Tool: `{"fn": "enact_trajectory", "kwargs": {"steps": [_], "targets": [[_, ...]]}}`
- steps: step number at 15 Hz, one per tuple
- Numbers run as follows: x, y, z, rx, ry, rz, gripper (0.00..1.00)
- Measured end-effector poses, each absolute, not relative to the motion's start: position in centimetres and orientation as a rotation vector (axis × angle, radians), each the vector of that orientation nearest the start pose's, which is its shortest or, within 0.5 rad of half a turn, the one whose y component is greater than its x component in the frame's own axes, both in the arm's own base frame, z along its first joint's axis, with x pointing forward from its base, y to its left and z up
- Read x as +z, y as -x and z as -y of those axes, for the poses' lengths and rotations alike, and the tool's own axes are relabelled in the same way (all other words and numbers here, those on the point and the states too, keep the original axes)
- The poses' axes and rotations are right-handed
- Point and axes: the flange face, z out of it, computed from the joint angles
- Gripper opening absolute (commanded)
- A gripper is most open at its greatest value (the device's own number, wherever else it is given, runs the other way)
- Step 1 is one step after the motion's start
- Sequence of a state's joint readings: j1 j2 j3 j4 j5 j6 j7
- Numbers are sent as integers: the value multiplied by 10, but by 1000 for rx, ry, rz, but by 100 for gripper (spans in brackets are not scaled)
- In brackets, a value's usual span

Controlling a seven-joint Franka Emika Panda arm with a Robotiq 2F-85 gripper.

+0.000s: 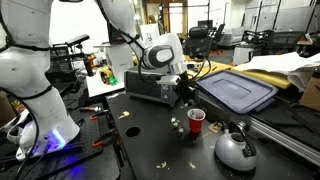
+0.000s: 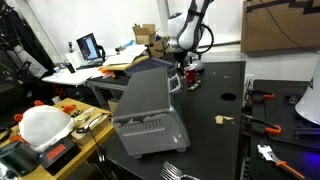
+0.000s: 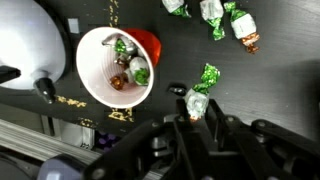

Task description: Put two pieces of candy in the red cup.

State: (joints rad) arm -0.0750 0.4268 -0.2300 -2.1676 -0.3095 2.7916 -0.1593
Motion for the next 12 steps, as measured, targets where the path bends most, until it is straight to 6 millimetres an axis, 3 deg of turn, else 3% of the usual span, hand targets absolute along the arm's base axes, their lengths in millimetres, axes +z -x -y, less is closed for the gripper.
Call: {"fn": "enact_trajectory", "kwargs": {"steps": [7,12], "targets": [[237,-561,204,-278,3522,127,6],[237,-560,218,-282,3562,56,6]]}}
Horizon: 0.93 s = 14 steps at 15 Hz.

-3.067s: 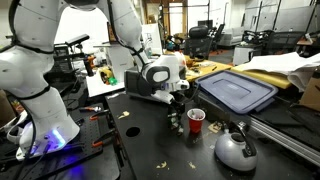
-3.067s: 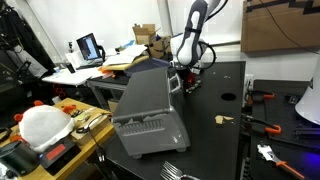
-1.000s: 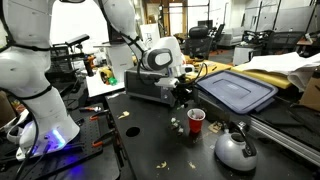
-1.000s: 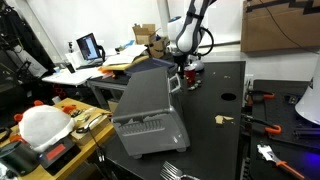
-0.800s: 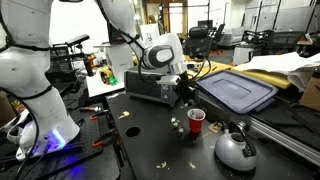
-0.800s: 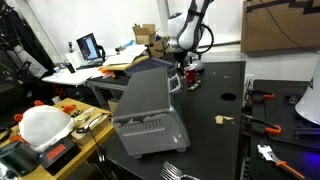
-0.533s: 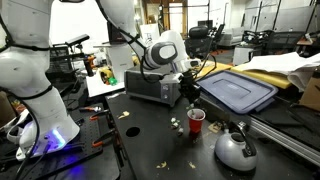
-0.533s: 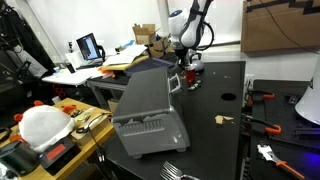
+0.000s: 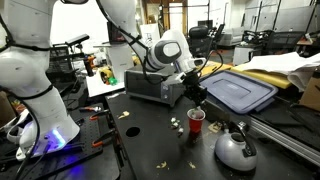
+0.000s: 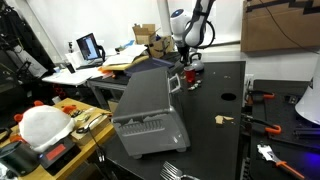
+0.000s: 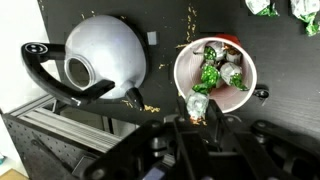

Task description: Put two pieces of candy in the red cup.

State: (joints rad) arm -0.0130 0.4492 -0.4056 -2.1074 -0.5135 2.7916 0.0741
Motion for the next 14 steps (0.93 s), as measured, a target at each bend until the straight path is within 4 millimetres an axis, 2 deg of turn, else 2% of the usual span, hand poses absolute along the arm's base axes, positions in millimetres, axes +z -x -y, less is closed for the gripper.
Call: {"fn": "enact_trajectory", "kwargs": {"steps": [1,2,8,9,14], "targets": [[237,-560,218,-283,3565,49,32],[237,-561,216,-283,3568,49,50],[234,-562,209,-264,3571,19,92],[233,-562,209,-258,3572,17,99],[232,-561,208,-243,3572,17,100]]}}
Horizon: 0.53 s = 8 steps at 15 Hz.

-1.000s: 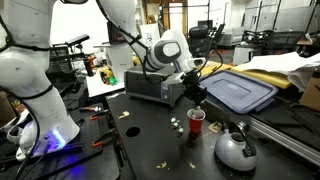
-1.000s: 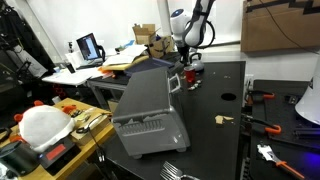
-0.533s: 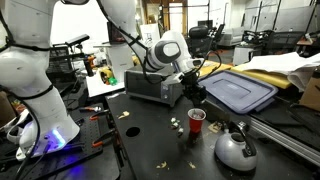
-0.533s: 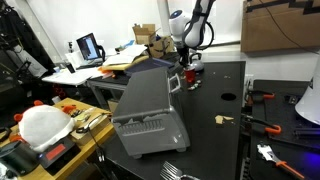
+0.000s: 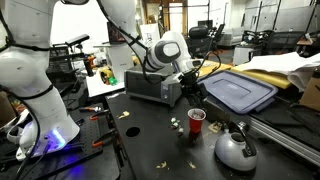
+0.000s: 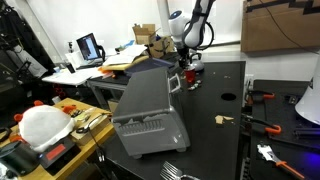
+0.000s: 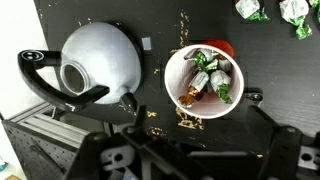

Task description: Put two pieces of candy in the red cup.

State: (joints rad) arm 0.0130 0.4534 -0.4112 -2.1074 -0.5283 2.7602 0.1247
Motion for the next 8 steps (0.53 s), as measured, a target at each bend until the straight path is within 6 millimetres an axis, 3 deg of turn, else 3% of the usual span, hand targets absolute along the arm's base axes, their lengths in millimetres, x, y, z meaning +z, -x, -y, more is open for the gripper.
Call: {"fn": "enact_trajectory", "kwargs": {"steps": [5,8], "targets": [[238,-565,200,-269,3559,19,100],[249,-569,185,-295,3522,-13,100]]}}
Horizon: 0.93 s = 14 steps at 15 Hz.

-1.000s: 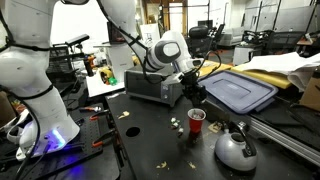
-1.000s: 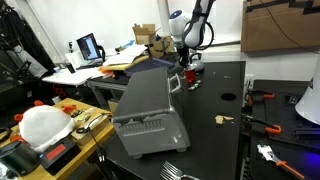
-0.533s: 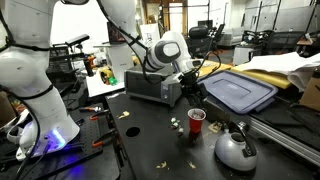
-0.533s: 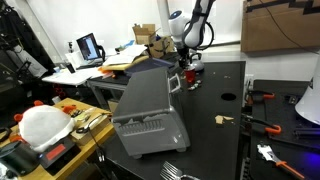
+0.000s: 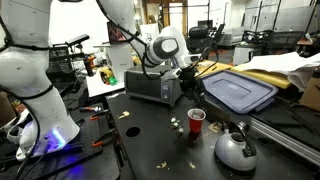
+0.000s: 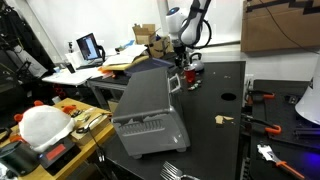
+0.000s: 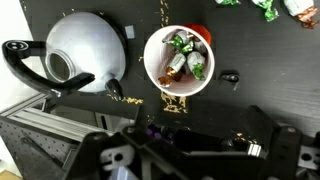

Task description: Put two pieces of candy in the red cup.

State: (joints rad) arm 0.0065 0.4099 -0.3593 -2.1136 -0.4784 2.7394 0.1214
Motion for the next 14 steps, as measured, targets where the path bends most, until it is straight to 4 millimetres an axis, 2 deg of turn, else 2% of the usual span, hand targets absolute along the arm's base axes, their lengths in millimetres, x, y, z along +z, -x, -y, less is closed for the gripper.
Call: {"fn": "enact_trajectory", "kwargs": {"steps": [6,9,14], "targets": [[278,-572,148,-267,3402,-45,100],[291,-569,142,-236,3353,-59,100],[306,-561,144,-184,3322,-98,100]]}}
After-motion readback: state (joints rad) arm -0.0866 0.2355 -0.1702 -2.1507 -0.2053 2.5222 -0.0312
